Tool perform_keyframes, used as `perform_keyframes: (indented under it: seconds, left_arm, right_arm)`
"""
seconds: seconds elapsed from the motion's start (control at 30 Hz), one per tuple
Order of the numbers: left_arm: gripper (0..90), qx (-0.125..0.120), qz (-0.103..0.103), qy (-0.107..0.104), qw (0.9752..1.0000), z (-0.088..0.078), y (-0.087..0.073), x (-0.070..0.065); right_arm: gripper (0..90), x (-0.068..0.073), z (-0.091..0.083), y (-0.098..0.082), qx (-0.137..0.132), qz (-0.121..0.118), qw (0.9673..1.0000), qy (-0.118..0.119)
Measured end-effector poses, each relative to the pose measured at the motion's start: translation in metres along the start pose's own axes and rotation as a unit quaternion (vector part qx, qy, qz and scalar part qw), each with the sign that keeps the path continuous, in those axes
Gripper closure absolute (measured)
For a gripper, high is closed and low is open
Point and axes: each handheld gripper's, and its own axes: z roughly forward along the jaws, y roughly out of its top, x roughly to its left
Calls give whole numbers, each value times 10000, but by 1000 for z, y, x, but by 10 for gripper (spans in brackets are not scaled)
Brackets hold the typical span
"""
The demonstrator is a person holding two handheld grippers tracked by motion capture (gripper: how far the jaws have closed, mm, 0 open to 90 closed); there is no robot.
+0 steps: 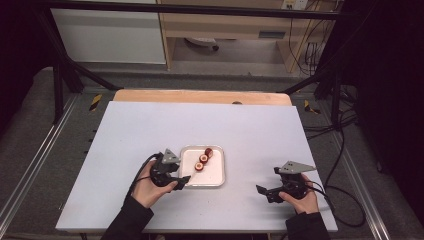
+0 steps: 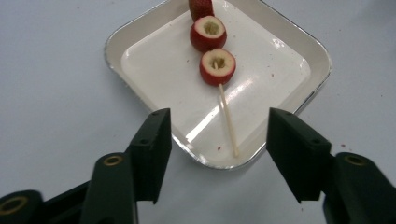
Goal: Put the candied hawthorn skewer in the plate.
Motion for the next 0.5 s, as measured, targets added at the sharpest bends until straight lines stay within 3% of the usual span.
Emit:
perform_keyframes:
  seconds: [0.17,0.3,0.5]
  left_arm:
    - [271,-215,-53,-50,9997,-11,-24,13]
    - [175,-440,-76,51,9990,-17,-45,21]
    - [107,-593,-78,299,9978,-24,-73,27]
  right_arm:
    - [8,0,1,0,11,-7,10000,4]
    - [7,1,2,-1,8,-3,10000,19]
    - [7,2,3,-2,64,-32,10000,16]
